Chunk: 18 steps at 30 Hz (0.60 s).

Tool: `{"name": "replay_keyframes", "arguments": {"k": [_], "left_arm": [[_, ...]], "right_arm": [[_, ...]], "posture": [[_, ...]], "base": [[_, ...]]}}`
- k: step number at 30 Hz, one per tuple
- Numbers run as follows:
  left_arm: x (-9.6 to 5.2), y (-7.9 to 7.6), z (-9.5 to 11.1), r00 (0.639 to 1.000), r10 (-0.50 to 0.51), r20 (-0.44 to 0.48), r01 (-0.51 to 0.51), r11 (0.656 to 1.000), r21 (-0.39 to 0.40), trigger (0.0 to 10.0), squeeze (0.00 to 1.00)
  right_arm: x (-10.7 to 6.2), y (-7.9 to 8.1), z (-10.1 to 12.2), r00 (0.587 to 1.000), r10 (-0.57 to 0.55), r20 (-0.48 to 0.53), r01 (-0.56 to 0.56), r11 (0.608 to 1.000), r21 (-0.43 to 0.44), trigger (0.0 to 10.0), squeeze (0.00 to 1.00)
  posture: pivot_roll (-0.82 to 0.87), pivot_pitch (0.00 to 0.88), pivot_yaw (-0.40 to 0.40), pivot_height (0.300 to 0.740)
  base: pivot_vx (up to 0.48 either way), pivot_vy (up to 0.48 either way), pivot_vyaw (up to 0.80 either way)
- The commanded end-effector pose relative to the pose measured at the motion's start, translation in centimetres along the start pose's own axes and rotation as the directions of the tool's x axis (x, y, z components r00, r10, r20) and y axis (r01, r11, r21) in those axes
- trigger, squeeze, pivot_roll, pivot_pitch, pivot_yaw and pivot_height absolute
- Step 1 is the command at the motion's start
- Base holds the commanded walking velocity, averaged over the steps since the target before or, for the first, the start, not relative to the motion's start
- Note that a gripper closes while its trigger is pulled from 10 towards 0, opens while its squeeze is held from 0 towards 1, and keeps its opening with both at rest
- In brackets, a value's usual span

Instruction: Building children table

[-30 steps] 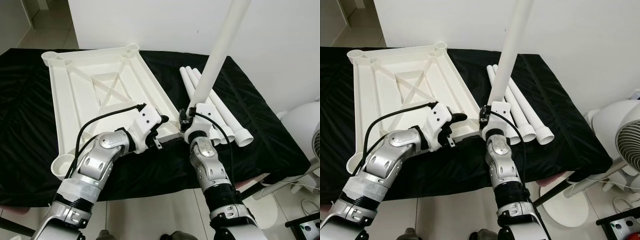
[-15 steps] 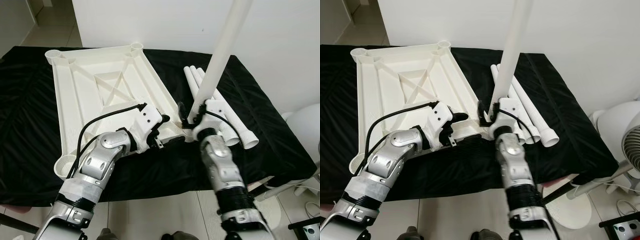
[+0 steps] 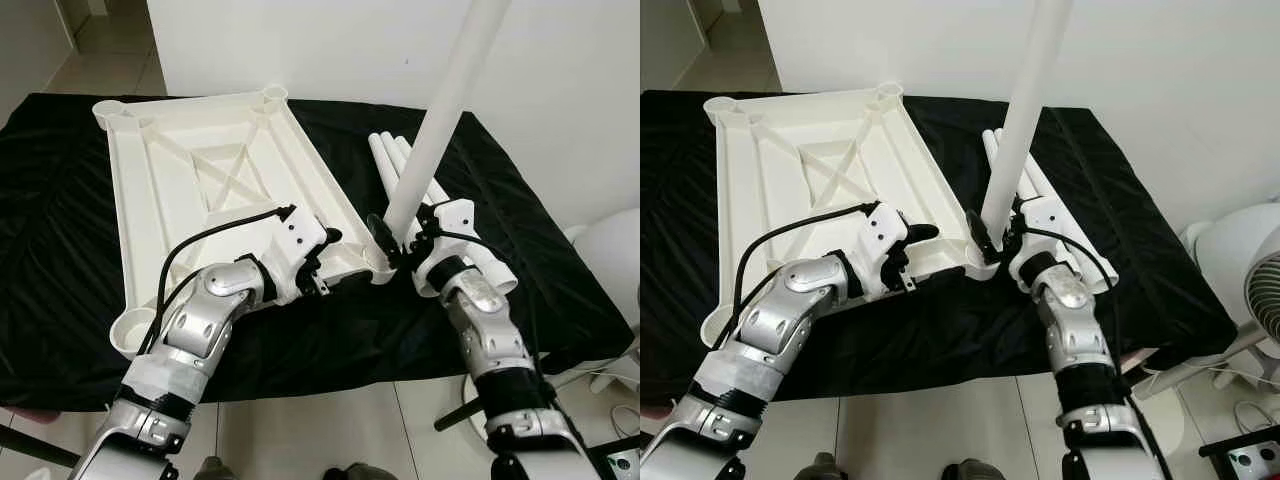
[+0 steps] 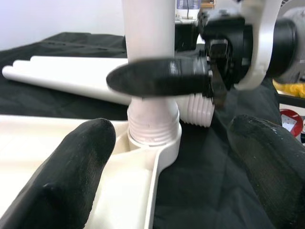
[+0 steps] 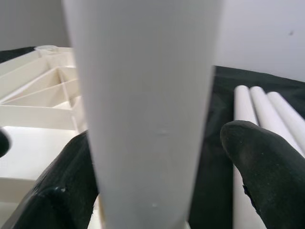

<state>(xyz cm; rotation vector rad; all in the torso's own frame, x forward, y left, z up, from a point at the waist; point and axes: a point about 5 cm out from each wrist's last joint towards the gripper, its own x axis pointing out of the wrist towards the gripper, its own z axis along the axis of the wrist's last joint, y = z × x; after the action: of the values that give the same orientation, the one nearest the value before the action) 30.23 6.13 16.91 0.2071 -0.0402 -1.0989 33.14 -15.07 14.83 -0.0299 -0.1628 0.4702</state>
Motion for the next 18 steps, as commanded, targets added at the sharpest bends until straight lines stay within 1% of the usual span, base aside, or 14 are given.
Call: {"name": "replay_keyframes", "arguments": {"k": [1,3,9,12,13,14,15,16,17,18], "left_arm": [[0.2,-0.1,0.1,1.0,-0.013,0.006,0.013,1.0,0.008,10.0,0.0],[0.2,-0.1,0.1,1.0,-0.013,0.006,0.013,1.0,0.008,10.0,0.0],[0.2,-0.1,0.1,1.0,-0.011,0.008,0.011,1.0,0.007,10.0,0.0],[0.2,0.0,0.1,1.0,-0.011,0.008,0.011,1.0,0.007,10.0,0.0],[0.2,0.0,0.1,1.0,-0.012,0.009,0.012,1.0,0.008,10.0,0.0],[0.2,0.0,0.2,1.0,-0.013,0.011,0.013,1.0,0.008,10.0,0.0],[0.2,0.0,0.2,1.0,-0.013,0.011,0.013,1.0,0.008,10.0,0.0],[0.3,0.0,0.2,1.0,-0.013,0.013,0.013,1.0,0.008,10.0,0.0],[0.3,-0.1,0.2,1.0,-0.013,0.014,0.013,1.0,0.008,10.0,0.0],[0.3,-0.1,0.2,1.0,-0.014,0.015,0.014,1.0,0.008,10.0,0.0]], "right_arm": [[0.2,0.0,-0.4,0.998,0.051,-0.027,-0.051,0.999,0.006,10.0,0.0],[0.2,0.0,-0.6,0.997,0.063,-0.037,-0.063,0.998,0.007,10.0,0.0],[0.1,0.4,-1.5,0.986,0.151,-0.075,-0.15,0.989,0.018,10.0,0.0],[0.1,0.5,-1.6,0.983,0.165,-0.083,-0.164,0.986,0.018,10.0,0.0],[0.2,0.3,-1.8,0.981,0.171,-0.087,-0.171,0.985,0.011,6.0,0.0],[0.4,0.2,-1.8,0.98,0.178,-0.085,-0.177,0.984,0.008,4.2,0.0],[0.4,0.2,-1.8,0.98,0.178,-0.085,-0.177,0.984,0.008,4.2,0.0],[0.6,0.2,-1.7,0.98,0.18,-0.084,-0.18,0.984,0.01,2.7,0.0],[0.8,0.1,-1.7,0.98,0.183,-0.083,-0.183,0.983,0.01,2.4,0.0],[0.8,0.1,-1.7,0.978,0.189,-0.085,-0.189,0.982,0.011,1.7,0.0]], "posture": [[0.07,0.0,-0.075,0.74],[0.07,0.0,-0.075,0.74],[0.07,0.0,-0.075,0.74],[0.07,0.0,-0.075,0.74],[0.07,0.0,-0.075,0.74],[0.07,0.0,-0.076,0.74],[0.07,0.0,-0.076,0.74],[0.07,0.0,-0.077,0.74],[0.07,0.0,-0.077,0.74],[0.07,0.0,-0.079,0.74]], "base": [[0.0,0.0,0.0],[0.0,0.0,0.0],[0.0,0.0,0.0],[0.0,0.0,0.0],[0.0,0.0,0.0],[0.0,0.0,0.0],[0.0,0.0,0.0],[0.0,0.0,0.0],[0.0,0.0,0.0],[0.0,0.0,0.0]]}}
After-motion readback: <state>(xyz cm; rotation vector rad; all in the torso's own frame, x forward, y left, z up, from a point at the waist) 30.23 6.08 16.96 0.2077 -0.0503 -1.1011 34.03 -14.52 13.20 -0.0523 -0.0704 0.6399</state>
